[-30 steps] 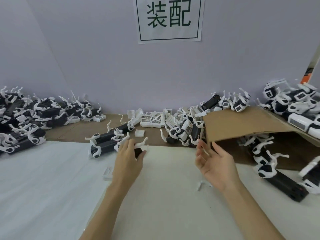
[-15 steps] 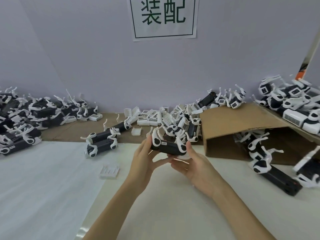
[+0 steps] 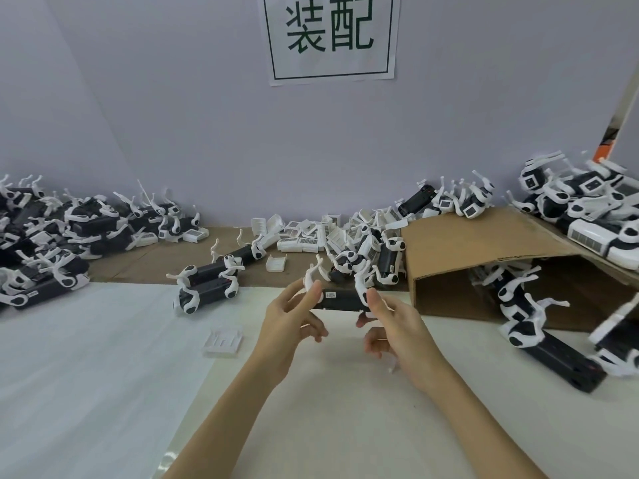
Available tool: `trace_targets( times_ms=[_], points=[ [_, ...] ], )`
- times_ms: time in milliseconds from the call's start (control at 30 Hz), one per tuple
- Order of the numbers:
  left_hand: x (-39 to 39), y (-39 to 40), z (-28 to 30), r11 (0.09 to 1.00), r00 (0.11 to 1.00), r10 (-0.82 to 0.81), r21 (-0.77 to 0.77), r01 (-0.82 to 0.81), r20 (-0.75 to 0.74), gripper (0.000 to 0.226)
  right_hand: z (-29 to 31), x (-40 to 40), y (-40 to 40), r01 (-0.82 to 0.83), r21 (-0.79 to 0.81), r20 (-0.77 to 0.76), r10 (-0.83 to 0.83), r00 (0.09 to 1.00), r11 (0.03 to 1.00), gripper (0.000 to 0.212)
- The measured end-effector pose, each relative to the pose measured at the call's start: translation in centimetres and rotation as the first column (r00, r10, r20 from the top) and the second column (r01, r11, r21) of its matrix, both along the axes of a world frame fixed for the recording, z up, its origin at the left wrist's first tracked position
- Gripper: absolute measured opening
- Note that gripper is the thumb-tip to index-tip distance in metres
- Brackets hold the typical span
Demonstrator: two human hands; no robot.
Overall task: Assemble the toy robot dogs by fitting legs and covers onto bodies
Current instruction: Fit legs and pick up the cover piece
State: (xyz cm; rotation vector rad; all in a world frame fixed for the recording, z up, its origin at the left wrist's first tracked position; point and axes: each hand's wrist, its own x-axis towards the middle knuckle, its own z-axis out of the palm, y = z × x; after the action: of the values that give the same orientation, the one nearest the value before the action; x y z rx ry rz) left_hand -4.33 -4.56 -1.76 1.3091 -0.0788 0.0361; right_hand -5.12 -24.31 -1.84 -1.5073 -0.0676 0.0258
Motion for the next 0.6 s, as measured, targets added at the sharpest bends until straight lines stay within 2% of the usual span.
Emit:
trace_targets(
  times_ms=[67,133,167,233,267,333,367,400,433,467,500,533,600],
  points=[
    [0.1,-0.1,0.2,0.991,0.996,-0.089,-0.103,0.086,-0.03,0.041,0.0,-0.1,-0.1,-0.063,0.13,-0.017,0.065,0.998,0.99,0.057],
    [0.1,0.2,0.5,0.952,0.977,-0.179,-0.27,0.142,-0.117,0.06,0.0,-0.1,-0.6,-0.142,0.235,-0.003,0.147,0.989,0.962,0.051],
    [0.1,0.4,0.5,0.928,0.965,-0.213,-0.341,0.15,-0.154,0.069,0.1,0.0,-0.9,-0.196,0.265,0.014,0.2,0.98,0.944,0.053],
    [0.2,0.9,0.3,0.919,0.955,-0.218,-0.372,0.132,-0.201,0.074,0.1,0.3,-1.7,-0.324,0.321,0.051,0.325,0.944,0.89,0.061],
    [0.3,1.0,0.2,0.931,0.956,-0.196,-0.347,0.111,-0.219,0.069,0.2,0.3,-1.8,-0.374,0.37,0.057,0.381,0.923,0.85,0.058],
    [0.2,0.8,0.1,0.955,0.961,-0.171,-0.275,0.108,-0.216,0.041,0.1,0.2,-1.9,-0.356,0.438,0.012,0.39,0.921,0.826,0.032],
    [0.2,0.7,0.1,0.966,0.965,-0.179,-0.222,0.135,-0.193,0.026,0.1,0.1,-1.7,-0.305,0.407,-0.022,0.343,0.939,0.861,0.024],
    [0.3,0.6,0.1,0.969,0.967,-0.192,-0.187,0.16,-0.167,0.014,0.0,0.1,-1.4,-0.25,0.305,-0.04,0.274,0.961,0.919,0.031],
    [0.3,0.4,0.1,0.969,0.971,-0.198,-0.175,0.173,-0.138,0.015,-0.1,-0.1,-1.1,-0.191,0.143,-0.043,0.198,0.979,0.971,0.035],
    [0.3,0.3,0.0,0.966,0.973,-0.199,-0.189,0.175,-0.115,0.032,-0.1,-0.2,-0.8,-0.124,0.001,-0.016,0.124,0.992,0.992,0.034],
    [0.2,0.1,0.2,0.963,0.976,-0.184,-0.221,0.155,-0.115,0.049,-0.2,-0.1,-0.5,-0.068,-0.056,0.027,0.07,0.997,0.996,0.026],
    [0.2,-0.1,0.3,0.956,0.977,-0.175,-0.259,0.14,-0.119,0.057,-0.4,0.0,-0.4,-0.047,-0.018,0.055,0.048,0.997,0.999,0.016],
    [0.0,-0.3,0.6,0.944,0.974,-0.198,-0.288,0.16,-0.111,0.05,-0.5,0.3,-0.3,-0.055,0.092,0.053,0.051,0.997,0.994,0.021]
  ],
)
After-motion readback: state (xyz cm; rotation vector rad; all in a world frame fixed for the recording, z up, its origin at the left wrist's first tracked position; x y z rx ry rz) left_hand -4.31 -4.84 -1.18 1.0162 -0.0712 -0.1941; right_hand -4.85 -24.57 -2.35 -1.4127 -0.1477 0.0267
